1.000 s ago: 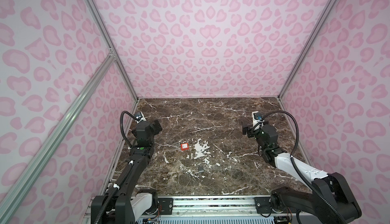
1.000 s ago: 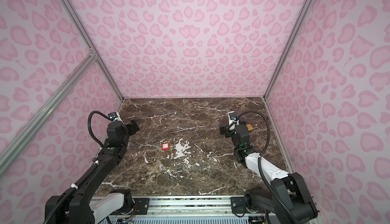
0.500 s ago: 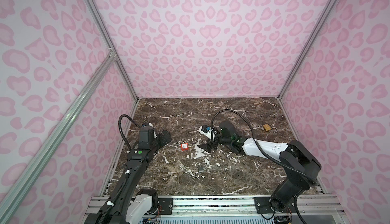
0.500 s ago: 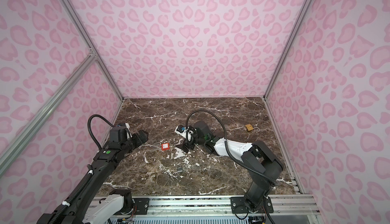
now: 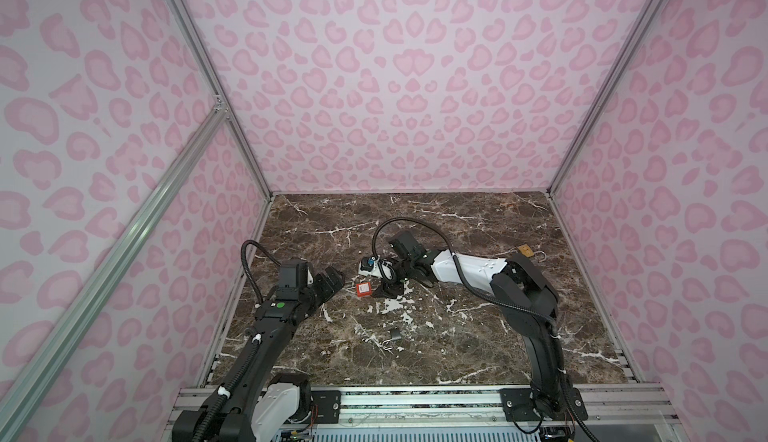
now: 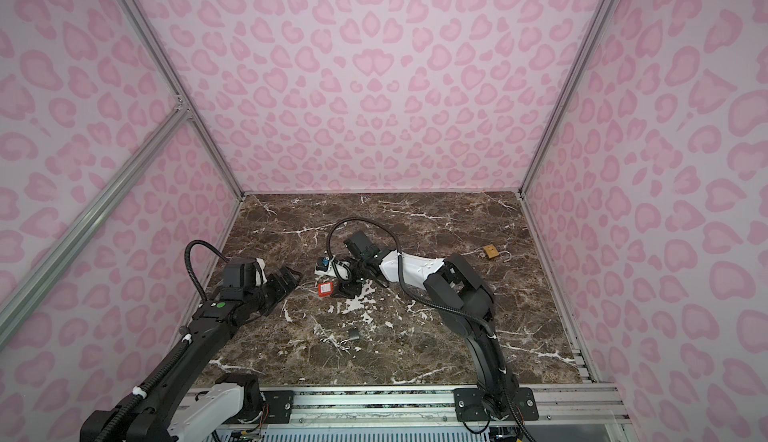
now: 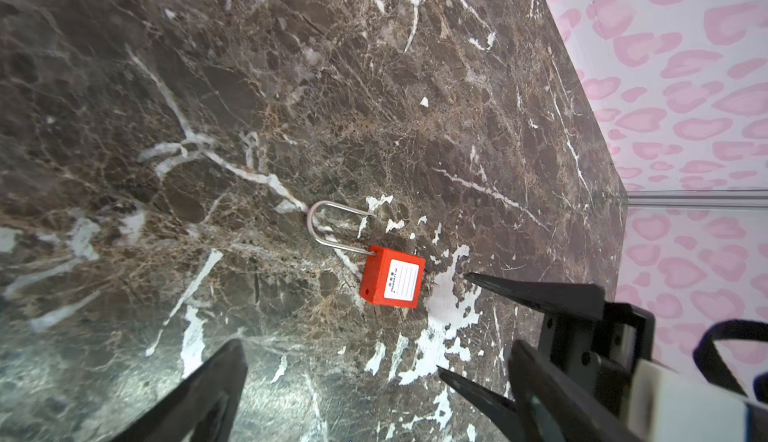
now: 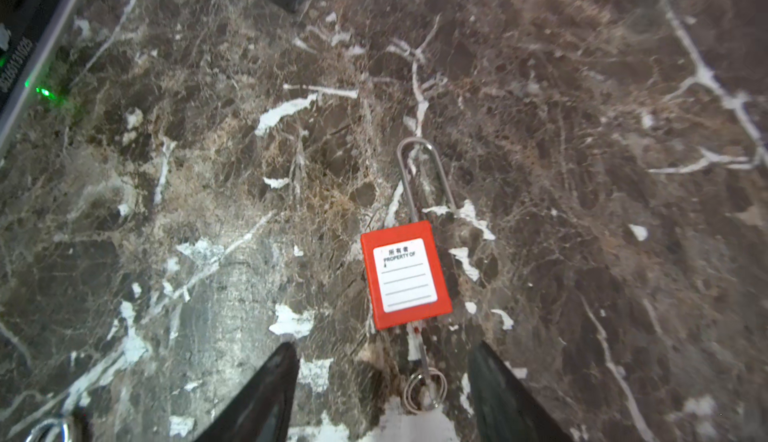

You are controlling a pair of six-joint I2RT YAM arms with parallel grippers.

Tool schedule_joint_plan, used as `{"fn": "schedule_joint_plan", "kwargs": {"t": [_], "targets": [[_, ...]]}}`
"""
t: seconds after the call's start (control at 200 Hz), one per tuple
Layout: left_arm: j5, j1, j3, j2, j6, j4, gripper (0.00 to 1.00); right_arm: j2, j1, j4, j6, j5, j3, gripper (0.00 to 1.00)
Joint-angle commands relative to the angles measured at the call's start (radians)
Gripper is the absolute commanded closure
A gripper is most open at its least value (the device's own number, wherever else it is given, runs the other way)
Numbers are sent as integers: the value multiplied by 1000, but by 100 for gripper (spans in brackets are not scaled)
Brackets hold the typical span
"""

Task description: Lock with the key

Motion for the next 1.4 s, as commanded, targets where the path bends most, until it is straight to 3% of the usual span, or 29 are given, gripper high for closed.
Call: {"fn": "schedule_joint_plan", "kwargs": {"t": [0.0,0.436,0.832,1.127,1.398], "targets": [[41,1,-33,-8,-26,43,1,51,4,-130,-62,12,69,33],[90,1,-108,-9,-60,88,1,147,29,-255,-113,57,227,33],[94,1,-138,-44,-72,87,1,240,45,-346,-134,83,346,51],[92,1,-130,-60,-57,67,6,240,48,-325,-128,117,340,59],[119,-1,-93,-106,-42,49,13,104,-7,-214,1,14,231,61]]}}
